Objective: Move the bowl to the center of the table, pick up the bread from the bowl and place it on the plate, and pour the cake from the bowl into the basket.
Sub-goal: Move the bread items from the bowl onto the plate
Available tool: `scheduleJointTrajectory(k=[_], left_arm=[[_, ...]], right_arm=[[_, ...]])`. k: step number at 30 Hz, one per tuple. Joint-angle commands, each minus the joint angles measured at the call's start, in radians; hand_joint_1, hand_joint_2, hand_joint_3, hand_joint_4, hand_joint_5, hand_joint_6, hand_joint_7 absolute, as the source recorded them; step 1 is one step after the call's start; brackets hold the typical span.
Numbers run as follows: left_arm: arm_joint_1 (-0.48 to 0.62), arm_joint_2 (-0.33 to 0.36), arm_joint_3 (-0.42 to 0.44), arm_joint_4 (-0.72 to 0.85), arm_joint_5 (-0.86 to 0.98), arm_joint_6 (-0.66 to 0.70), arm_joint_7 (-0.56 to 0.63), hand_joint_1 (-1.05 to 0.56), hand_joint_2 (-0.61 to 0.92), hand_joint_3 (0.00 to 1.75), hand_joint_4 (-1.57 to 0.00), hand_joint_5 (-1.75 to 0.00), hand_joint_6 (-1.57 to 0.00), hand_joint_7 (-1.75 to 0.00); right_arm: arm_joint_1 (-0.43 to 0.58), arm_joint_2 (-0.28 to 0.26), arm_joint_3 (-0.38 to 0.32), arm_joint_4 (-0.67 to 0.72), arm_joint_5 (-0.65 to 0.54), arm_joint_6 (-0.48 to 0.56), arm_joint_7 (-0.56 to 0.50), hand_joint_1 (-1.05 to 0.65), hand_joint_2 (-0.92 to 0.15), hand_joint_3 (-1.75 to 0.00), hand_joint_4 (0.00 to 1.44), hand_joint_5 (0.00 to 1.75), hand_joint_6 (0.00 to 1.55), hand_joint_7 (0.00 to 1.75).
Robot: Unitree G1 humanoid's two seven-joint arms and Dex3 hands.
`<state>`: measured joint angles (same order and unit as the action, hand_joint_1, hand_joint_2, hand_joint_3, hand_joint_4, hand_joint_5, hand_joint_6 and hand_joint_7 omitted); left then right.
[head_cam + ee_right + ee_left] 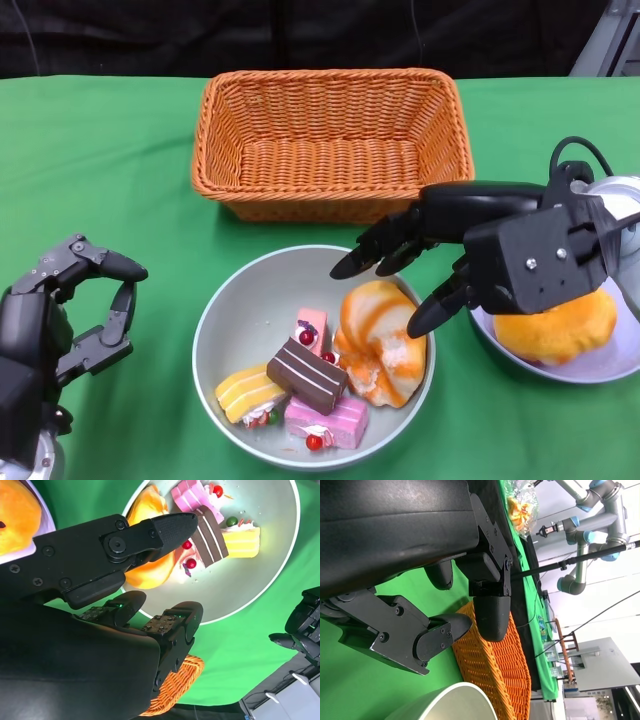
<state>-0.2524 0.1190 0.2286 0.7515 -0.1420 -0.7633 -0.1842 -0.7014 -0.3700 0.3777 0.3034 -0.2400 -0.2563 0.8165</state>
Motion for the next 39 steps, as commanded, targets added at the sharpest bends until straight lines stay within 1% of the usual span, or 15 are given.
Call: scheduleJointTrajectory(k=[1, 4, 12, 16, 19, 21, 25, 28, 39], left_arm=[[0.013, 0.007, 0.001, -0.008, 0.010, -0.005, 0.018, -0.09, 0.62, 0.97, -0.78, -1.75, -0.75, -1.29], [0.015, 0.002, -0.001, -0.011, 0.013, -0.010, 0.019, -0.09, 0.62, 0.97, -0.78, -1.75, -0.75, -1.29], [0.026, -0.009, -0.002, -0.035, 0.014, 0.001, 0.022, -0.08, 0.62, 0.98, -0.78, -1.75, -0.74, -1.30], [0.030, -0.009, -0.003, -0.043, 0.015, 0.005, 0.025, -0.08, 0.62, 0.97, -0.77, -1.75, -0.74, -1.29], [0.032, -0.010, -0.003, -0.045, 0.012, 0.002, 0.024, -0.07, 0.64, 0.94, -0.76, -1.75, -0.74, -1.28], [0.033, -0.010, -0.003, -0.044, 0.012, 0.001, 0.023, -0.07, 0.65, 0.92, -0.77, -1.75, -0.74, -1.27], [0.033, -0.012, -0.006, -0.050, 0.012, 0.005, 0.031, -0.07, 0.66, 0.92, -0.77, -1.75, -0.75, -1.27], [0.029, -0.014, -0.008, -0.048, 0.009, 0.004, 0.032, -0.07, 0.66, 0.92, -0.77, -1.75, -0.75, -1.28], [0.027, -0.013, -0.010, -0.039, 0.008, -0.005, 0.027, -0.07, 0.65, 0.93, -0.78, -1.75, -0.76, -1.28]], right_arm=[[-0.022, -0.008, 0.012, -0.013, -0.011, 0.004, 0.015, -0.89, -0.92, -0.12, 0.63, 0.04, 0.55, 0.00], [-0.031, -0.003, 0.028, -0.029, -0.026, 0.019, 0.025, -0.89, -0.92, -0.12, 0.60, 0.03, 0.54, 0.00], [-0.038, -0.003, 0.058, -0.038, -0.088, -0.042, -0.003, -0.87, -0.92, -0.11, 0.58, 0.01, 0.55, 0.01], [-0.040, -0.001, 0.080, -0.032, -0.134, -0.088, -0.027, -0.87, -0.92, -0.10, 0.54, 0.00, 0.55, 0.00], [-0.044, -0.008, 0.106, -0.037, -0.204, -0.138, -0.068, -0.89, -0.92, -0.11, 0.52, 0.00, 0.55, 0.00], [-0.044, -0.008, 0.109, -0.036, -0.223, -0.151, -0.080, -0.89, -0.92, -0.11, 0.52, 0.00, 0.55, 0.00], [-0.045, -0.020, 0.132, -0.077, -0.307, -0.186, -0.116, -0.93, -0.92, -0.11, 0.48, 0.00, 0.55, 0.00], [-0.046, -0.018, 0.144, -0.069, -0.349, -0.212, -0.136, -0.96, -0.92, -0.10, 0.47, 0.00, 0.56, 0.01], [-0.067, -0.007, 0.176, -0.044, -0.450, -0.243, -0.191, -0.96, -0.92, -0.09, 0.45, 0.00, 0.56, 0.00]])
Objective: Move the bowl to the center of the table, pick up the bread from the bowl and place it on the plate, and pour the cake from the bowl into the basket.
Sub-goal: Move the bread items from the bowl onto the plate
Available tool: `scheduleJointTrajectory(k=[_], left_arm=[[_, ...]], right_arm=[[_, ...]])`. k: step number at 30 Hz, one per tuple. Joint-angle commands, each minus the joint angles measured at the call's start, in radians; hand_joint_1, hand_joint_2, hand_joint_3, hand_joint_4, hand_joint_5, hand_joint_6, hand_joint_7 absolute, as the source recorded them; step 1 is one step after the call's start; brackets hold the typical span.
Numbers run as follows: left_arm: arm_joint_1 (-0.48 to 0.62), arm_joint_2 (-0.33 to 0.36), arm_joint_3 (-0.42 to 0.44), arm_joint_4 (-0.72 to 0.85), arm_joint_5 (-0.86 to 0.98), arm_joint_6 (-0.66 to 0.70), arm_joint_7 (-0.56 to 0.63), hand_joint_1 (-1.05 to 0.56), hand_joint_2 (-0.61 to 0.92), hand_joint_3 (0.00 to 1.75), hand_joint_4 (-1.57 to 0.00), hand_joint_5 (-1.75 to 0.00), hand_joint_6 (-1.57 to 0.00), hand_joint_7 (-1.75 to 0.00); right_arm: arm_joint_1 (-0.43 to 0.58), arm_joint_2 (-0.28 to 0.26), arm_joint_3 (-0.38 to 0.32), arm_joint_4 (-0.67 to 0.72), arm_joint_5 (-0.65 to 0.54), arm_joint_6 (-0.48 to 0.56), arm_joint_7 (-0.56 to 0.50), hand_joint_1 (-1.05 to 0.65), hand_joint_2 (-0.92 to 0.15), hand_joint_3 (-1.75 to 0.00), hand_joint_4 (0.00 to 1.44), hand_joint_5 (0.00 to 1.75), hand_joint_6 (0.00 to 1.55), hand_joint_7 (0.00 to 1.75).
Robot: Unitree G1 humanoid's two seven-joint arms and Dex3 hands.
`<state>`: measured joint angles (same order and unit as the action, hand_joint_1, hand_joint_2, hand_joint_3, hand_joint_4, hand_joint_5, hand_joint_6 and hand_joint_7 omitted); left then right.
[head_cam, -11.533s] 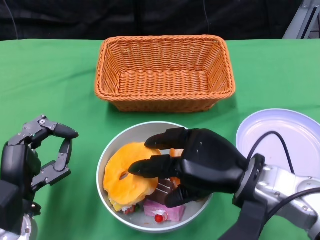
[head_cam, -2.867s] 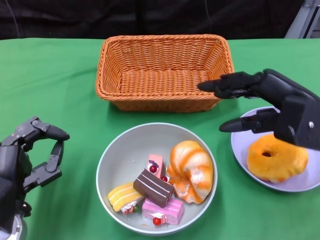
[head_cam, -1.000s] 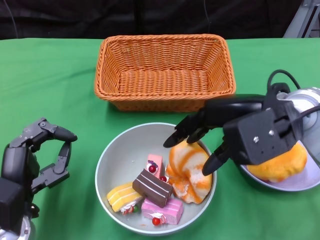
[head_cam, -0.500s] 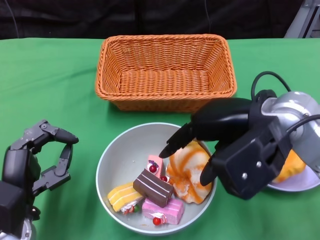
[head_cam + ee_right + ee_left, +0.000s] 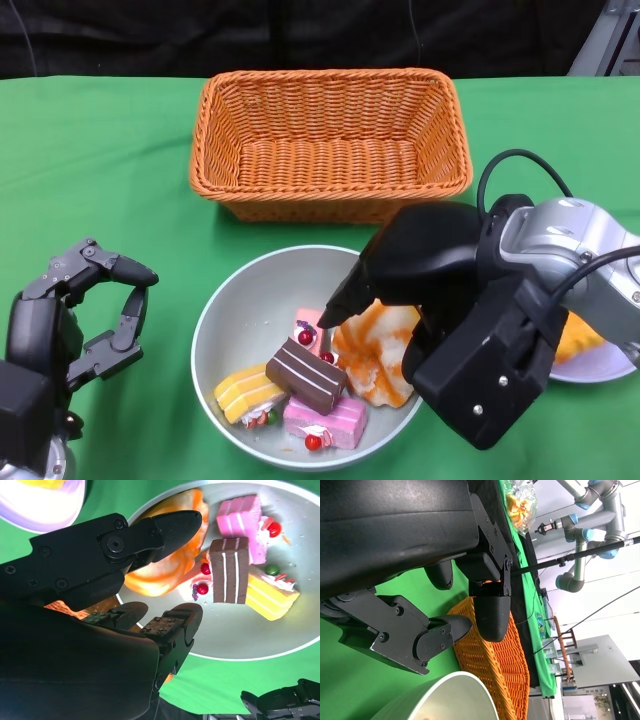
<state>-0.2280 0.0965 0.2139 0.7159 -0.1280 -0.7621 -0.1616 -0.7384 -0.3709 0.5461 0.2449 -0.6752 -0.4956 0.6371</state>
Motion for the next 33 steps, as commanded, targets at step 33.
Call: scheduleJointTrajectory(k=[33], left_arm=[[0.012, -0.007, 0.001, -0.023, -0.007, -0.002, 0.013, -0.07, 0.66, 0.93, -0.79, -1.75, -0.79, -1.22]], right_arm=[[-0.076, 0.051, 0.175, 0.031, -0.288, 0.021, -0.056, -1.00, -0.92, -0.20, 0.37, 0.01, 0.54, 0.00]])
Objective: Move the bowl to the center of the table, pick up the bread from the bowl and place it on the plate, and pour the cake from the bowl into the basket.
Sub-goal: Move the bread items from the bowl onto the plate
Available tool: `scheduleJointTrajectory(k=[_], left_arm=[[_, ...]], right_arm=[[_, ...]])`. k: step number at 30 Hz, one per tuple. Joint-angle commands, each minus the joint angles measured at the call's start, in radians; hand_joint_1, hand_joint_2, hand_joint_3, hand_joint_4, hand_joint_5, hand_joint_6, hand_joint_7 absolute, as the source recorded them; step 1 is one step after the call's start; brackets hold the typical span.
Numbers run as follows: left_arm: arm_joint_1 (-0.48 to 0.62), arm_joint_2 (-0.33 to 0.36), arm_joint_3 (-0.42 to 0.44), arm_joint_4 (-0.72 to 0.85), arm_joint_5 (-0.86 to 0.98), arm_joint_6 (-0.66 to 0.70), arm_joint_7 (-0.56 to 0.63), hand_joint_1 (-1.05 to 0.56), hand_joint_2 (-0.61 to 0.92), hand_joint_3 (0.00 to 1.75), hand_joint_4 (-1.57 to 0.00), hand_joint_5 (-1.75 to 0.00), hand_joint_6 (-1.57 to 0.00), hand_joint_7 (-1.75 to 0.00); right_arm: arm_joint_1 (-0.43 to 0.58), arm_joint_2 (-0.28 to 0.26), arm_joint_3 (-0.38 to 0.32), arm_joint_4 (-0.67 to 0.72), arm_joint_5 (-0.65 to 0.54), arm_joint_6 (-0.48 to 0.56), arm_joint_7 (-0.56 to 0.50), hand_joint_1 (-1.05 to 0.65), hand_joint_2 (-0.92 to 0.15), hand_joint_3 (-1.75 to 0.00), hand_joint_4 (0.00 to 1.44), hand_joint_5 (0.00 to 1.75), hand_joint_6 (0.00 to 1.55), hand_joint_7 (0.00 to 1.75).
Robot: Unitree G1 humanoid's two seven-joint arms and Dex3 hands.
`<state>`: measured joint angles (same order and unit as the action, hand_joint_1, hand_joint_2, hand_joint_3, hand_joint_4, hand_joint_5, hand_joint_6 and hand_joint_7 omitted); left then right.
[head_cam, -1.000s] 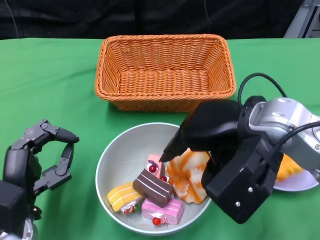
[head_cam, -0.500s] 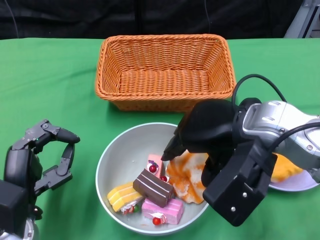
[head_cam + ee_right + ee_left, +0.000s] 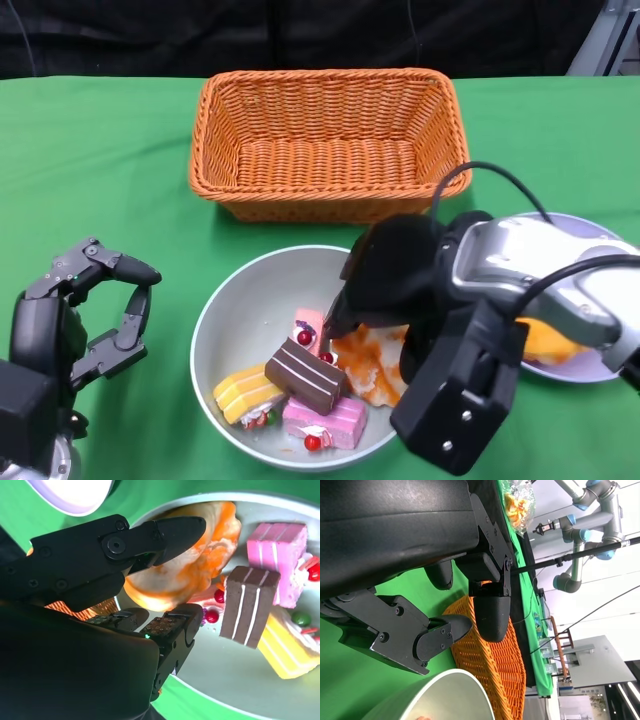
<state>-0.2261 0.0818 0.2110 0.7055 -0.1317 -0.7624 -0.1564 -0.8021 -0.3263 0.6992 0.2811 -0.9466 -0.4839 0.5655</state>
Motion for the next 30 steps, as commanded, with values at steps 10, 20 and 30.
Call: scheduleJointTrajectory(k=[10, 20, 30], left_arm=[[0.015, 0.001, 0.001, -0.025, 0.005, -0.011, 0.015, -0.07, 0.66, 0.93, -0.80, -1.75, -0.80, -1.21], [0.028, -0.003, -0.003, -0.050, 0.004, 0.001, 0.019, -0.07, 0.66, 0.93, -0.79, -1.75, -0.79, -1.23], [0.026, -0.002, -0.004, -0.042, 0.012, -0.008, 0.024, -0.07, 0.67, 0.92, -0.78, -1.75, -0.78, -1.24]], right_arm=[[-0.030, 0.041, 0.080, -0.019, -0.073, 0.076, 0.137, -1.00, -0.92, -0.19, 0.33, 0.01, 0.54, 0.01], [-0.042, 0.056, 0.130, 0.002, -0.135, 0.104, 0.151, -1.02, -0.92, -0.20, 0.39, 0.03, 0.51, 0.00], [-0.030, 0.073, 0.156, 0.005, -0.174, 0.131, 0.137, -1.00, -0.92, -0.18, 0.48, 0.06, 0.51, 0.00]])
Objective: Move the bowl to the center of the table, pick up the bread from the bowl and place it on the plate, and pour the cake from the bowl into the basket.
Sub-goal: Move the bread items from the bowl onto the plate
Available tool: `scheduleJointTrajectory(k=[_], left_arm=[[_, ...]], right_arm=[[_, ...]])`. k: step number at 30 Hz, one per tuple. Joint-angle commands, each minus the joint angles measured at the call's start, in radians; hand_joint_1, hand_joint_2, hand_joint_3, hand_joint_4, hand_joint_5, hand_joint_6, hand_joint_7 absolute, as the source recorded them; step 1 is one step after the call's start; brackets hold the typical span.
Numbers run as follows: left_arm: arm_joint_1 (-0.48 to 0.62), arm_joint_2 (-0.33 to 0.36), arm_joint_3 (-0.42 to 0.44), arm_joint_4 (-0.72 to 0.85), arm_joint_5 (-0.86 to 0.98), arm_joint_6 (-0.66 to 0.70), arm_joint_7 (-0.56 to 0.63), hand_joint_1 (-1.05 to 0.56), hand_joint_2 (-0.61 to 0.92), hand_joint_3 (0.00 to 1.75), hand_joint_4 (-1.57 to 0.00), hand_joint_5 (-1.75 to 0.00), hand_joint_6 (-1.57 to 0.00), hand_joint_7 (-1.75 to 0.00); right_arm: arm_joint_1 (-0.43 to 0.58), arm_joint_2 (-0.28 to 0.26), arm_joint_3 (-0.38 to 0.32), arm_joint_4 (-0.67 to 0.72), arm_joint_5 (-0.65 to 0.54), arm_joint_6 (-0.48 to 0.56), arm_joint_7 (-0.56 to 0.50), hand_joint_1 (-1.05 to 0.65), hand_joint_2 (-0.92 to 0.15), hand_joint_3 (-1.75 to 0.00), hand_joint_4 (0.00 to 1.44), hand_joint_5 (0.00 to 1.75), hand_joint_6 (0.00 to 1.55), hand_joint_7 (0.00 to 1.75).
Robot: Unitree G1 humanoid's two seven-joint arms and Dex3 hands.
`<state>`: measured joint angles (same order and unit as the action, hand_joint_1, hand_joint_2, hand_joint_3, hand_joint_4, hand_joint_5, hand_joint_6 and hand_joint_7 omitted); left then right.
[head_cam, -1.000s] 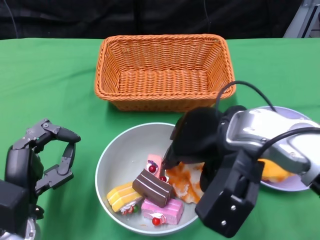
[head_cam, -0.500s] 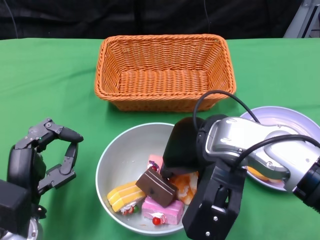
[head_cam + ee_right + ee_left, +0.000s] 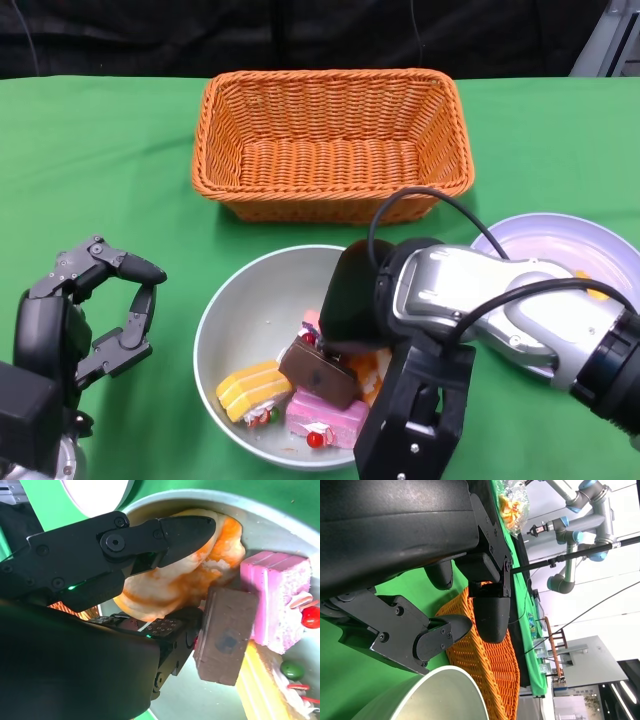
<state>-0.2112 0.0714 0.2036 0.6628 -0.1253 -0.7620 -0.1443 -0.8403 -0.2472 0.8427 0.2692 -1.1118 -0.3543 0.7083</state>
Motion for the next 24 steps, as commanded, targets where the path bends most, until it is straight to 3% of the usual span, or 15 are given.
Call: scheduleJointTrajectory(k=[1, 9, 10, 11, 13, 14, 19, 22, 24], left_arm=[[0.012, 0.008, 0.003, 0.000, 0.005, -0.008, 0.012, -0.07, 0.67, 0.92, -0.78, -1.75, -0.78, -1.24], [0.012, 0.004, 0.001, -0.005, 0.011, -0.008, 0.018, -0.07, 0.67, 0.91, -0.79, -1.75, -0.77, -1.25], [0.012, 0.004, 0.001, -0.004, 0.013, -0.010, 0.020, -0.08, 0.67, 0.91, -0.79, -1.75, -0.77, -1.25], [0.011, 0.003, 0.001, -0.004, 0.014, -0.009, 0.022, -0.08, 0.66, 0.91, -0.79, -1.75, -0.77, -1.25], [0.010, 0.001, 0.002, -0.004, 0.011, -0.008, 0.021, -0.08, 0.66, 0.91, -0.79, -1.75, -0.78, -1.26], [0.009, 0.001, 0.002, -0.002, 0.009, -0.010, 0.019, -0.07, 0.67, 0.92, -0.79, -1.75, -0.77, -1.26], [0.010, 0.001, 0.002, -0.001, 0.013, -0.009, 0.024, -0.07, 0.67, 0.92, -0.79, -1.75, -0.77, -1.26], [0.010, 0.001, 0.002, -0.001, 0.014, -0.008, 0.025, -0.07, 0.67, 0.92, -0.79, -1.75, -0.77, -1.26], [0.007, 0.000, 0.002, 0.002, 0.013, -0.014, 0.024, -0.07, 0.66, 0.92, -0.80, -1.75, -0.77, -1.26]], right_arm=[[0.010, -0.007, 0.015, 0.017, -0.010, 0.001, -0.012, -1.00, -0.92, -0.17, 0.50, 0.06, 0.52, 0.01], [0.053, -0.001, -0.003, 0.055, 0.033, -0.013, -0.156, -0.81, -0.89, -0.02, 0.68, 0.08, 0.56, 0.01], [0.055, 0.001, -0.005, 0.066, 0.046, -0.022, -0.174, -0.49, -0.91, -0.02, 0.78, 0.14, 0.58, 0.01], [0.058, 0.005, -0.009, 0.078, 0.063, -0.026, -0.182, -0.35, -0.91, -0.02, 0.84, 0.17, 0.59, 0.02], [0.059, 0.008, -0.011, 0.093, 0.083, -0.033, -0.197, -0.20, -0.92, -0.06, 0.79, 0.49, 0.61, 0.00], [0.058, 0.008, -0.011, 0.104, 0.090, -0.042, -0.213, -0.18, -0.92, -0.04, 0.76, 0.69, 0.65, 0.01], [0.049, 0.010, -0.005, 0.160, 0.105, -0.075, -0.270, -0.17, -0.92, -0.02, 0.79, 0.97, 0.73, 0.02], [0.044, 0.012, -0.002, 0.173, 0.107, -0.082, -0.281, -0.17, -0.92, -0.02, 0.79, 1.02, 0.75, 0.01], [0.037, 0.003, 0.002, 0.197, 0.104, -0.110, -0.321, -0.22, -0.90, -0.01, 0.85, 0.94, 0.91, 0.04]])
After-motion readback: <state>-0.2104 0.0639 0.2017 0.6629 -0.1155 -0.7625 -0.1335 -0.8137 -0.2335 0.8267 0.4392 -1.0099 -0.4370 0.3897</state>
